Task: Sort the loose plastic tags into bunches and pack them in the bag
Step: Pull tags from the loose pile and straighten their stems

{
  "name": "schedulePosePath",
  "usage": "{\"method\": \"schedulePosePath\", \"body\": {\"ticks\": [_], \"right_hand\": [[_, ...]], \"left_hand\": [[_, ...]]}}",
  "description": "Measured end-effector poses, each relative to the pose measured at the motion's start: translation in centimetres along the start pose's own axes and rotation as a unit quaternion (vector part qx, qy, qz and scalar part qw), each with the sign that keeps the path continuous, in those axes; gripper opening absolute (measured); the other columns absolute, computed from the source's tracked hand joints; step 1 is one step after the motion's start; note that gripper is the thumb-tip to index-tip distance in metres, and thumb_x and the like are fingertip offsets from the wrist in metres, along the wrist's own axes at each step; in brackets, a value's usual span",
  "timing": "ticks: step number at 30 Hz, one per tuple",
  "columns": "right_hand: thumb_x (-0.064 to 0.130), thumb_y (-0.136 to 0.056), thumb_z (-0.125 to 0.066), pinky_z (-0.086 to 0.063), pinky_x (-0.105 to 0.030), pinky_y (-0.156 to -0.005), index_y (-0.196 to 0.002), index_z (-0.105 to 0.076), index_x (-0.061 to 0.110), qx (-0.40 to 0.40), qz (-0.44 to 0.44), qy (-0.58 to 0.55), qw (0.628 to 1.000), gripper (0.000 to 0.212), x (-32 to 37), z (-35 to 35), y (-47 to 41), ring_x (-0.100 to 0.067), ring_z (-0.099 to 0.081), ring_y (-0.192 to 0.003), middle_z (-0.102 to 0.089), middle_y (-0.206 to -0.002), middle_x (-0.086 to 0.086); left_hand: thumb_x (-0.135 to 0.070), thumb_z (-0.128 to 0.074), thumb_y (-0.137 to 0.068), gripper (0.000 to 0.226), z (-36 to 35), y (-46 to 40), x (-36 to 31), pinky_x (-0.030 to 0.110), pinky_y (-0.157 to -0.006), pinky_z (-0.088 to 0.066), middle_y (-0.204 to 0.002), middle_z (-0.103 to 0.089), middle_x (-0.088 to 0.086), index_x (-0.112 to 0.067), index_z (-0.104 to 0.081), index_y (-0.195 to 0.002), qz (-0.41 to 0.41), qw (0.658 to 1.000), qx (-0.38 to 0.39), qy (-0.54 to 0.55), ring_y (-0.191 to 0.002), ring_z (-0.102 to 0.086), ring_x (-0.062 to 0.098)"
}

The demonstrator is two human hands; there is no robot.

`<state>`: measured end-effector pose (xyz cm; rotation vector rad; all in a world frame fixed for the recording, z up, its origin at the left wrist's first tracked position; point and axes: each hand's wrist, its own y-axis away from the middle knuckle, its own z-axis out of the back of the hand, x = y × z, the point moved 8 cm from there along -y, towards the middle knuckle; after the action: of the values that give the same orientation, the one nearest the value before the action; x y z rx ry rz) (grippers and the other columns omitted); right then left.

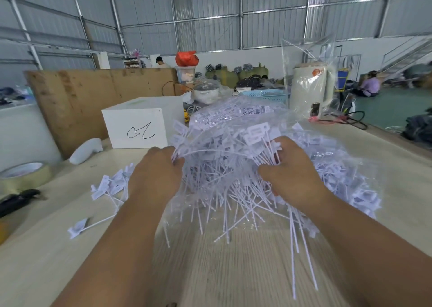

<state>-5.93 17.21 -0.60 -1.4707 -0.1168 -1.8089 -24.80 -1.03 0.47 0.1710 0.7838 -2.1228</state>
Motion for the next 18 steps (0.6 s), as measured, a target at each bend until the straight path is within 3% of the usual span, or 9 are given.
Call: {"method": "schedulePosePath", "body": {"ticks": [3, 6, 8, 11, 15, 17, 18], "right_hand": [[0.003, -0.077, -0.068, -0.041, -0.023, -0.043, -0.099, -0.055, 0.024, -0.047, 0.026, -0.027, 0.998, 0.034, 0.8, 1.3, -0.2, -0.006, -0.051, -0.044, -0.064, -0.073, -0.002], [0.0, -0.077, -0.066, -0.042, -0.02, -0.044, -0.095, -0.054, 0.033, -0.07, 0.089, -0.058, 0.992, 0.039, 2.6, 2.2, 0.0, -0.007, -0.055, -0.051, -0.065, -0.074, 0.003], [0.001, -0.078, -0.065, -0.044, -0.022, -0.043, -0.094, -0.051, 0.034, -0.051, 0.125, -0.036, 0.99, 0.039, 3.9, 1.7, 0.4, -0.008, -0.057, -0.054, -0.064, -0.076, 0.004], [0.003, -0.08, -0.063, -0.041, -0.015, -0.043, -0.096, -0.048, 0.035, 0.025, 0.173, 0.042, 0.984, 0.039, 5.2, -0.9, 1.3, -0.001, -0.059, -0.059, -0.062, -0.08, 0.01], [0.01, -0.084, -0.058, -0.051, -0.04, -0.064, -0.114, -0.045, 0.02, 0.08, 0.229, 0.203, 0.949, 0.034, 5.6, -3.4, 1.9, -0.021, -0.058, -0.072, -0.061, -0.084, -0.002], [0.01, -0.085, -0.058, -0.05, -0.042, -0.064, -0.118, -0.042, 0.02, 0.073, 0.224, 0.236, 0.943, 0.038, 5.3, -3.4, 1.6, -0.027, -0.057, -0.073, -0.06, -0.085, -0.006], [0.01, -0.084, -0.058, -0.049, -0.04, -0.061, -0.12, -0.04, 0.021, 0.069, 0.22, 0.254, 0.939, 0.042, 5.0, -3.3, 1.5, -0.027, -0.057, -0.072, -0.059, -0.085, -0.006]], "left_hand": [[-0.031, -0.048, -0.099, 0.018, -0.4, -0.1, 0.0, 0.034, -0.067, -0.04, -0.088, -0.048, 0.008, -0.018, -0.049, -0.087, -0.012, 1.0, 0.012, -0.02, -0.079, -0.052, 0.03], [-0.025, -0.052, -0.099, 0.013, -0.8, 0.3, -0.5, 0.039, -0.071, -0.049, -0.091, -0.048, 0.007, -0.015, -0.059, -0.092, -0.023, 0.999, 0.029, -0.035, -0.085, -0.061, 0.033], [-0.022, -0.054, -0.097, 0.009, -1.1, 1.0, -1.9, 0.042, -0.077, -0.052, -0.098, -0.046, 0.006, -0.018, -0.063, -0.096, -0.05, 0.997, 0.044, -0.04, -0.09, -0.061, 0.033], [-0.022, -0.053, -0.097, 0.015, -1.3, 1.8, -4.1, 0.041, -0.079, -0.05, -0.105, -0.049, 0.004, -0.021, -0.067, -0.1, -0.108, 0.993, 0.047, -0.012, -0.095, -0.059, 0.03], [-0.023, -0.06, -0.094, 0.02, -0.6, 2.7, -6.0, 0.04, -0.078, -0.048, -0.096, -0.059, 0.008, -0.008, -0.07, -0.103, -0.146, 0.981, 0.052, 0.115, -0.092, -0.06, 0.029], [-0.024, -0.063, -0.093, 0.023, -0.8, 2.8, -5.9, 0.037, -0.074, -0.05, -0.089, -0.065, 0.007, -0.002, -0.068, -0.092, -0.128, 0.974, 0.079, 0.172, -0.081, -0.062, 0.024], [-0.023, -0.065, -0.091, 0.021, -1.0, 2.9, -5.8, 0.027, -0.066, -0.048, -0.079, -0.064, -0.002, -0.004, -0.066, -0.082, -0.118, 0.969, 0.091, 0.198, -0.072, -0.059, 0.017]]}}
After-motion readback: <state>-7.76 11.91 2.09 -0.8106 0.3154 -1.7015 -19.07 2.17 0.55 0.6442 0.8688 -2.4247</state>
